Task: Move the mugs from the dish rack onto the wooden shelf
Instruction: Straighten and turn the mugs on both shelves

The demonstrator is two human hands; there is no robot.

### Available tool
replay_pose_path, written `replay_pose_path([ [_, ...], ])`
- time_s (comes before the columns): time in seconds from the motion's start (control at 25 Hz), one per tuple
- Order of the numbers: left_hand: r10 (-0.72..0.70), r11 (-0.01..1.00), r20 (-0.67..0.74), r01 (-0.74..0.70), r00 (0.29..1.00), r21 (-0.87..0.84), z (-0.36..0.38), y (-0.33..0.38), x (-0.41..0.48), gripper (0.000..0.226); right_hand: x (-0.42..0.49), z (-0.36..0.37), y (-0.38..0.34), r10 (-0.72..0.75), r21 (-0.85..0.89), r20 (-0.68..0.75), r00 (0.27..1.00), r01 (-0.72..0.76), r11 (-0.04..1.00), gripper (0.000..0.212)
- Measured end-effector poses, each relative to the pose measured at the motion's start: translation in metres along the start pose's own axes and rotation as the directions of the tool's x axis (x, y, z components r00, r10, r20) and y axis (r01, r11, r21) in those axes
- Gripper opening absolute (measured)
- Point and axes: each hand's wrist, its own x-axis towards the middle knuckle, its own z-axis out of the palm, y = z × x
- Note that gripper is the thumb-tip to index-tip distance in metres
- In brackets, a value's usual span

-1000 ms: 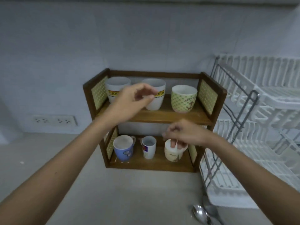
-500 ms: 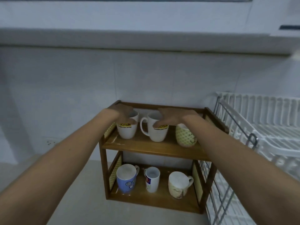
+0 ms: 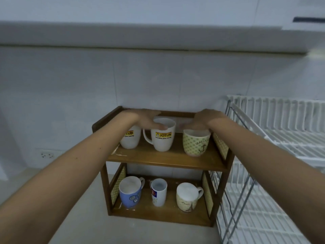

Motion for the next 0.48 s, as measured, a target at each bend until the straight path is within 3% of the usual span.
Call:
replay_pose_path([
  [0.08,0.016,0.998,-0.018,-0.017,1.0,-0.058,0.011,0.017,0.011,0.09,-0.005,0.009,-0.001,0.073,-0.033,0.082,0.994,-0.071,0.997,0.101],
  [0.2,0.015,1.0,-0.07,-0.017,0.997,-0.025,0.026,0.029,0.022,0.078,-0.007,0.011,0.003,-0.024,0.026,0.091,0.996,0.022,0.999,0.09],
  [0.4,0.029,1.0,-0.115,-0.029,0.993,0.003,0.036,0.029,0.026,0.066,-0.007,-0.007,0.004,-0.216,0.036,0.229,0.949,0.213,0.976,0.07],
  [0.48,0.03,0.998,-0.094,-0.035,0.995,-0.056,0.037,0.028,0.023,0.068,-0.005,-0.007,0.002,-0.217,0.129,0.207,0.954,0.193,0.973,0.062],
])
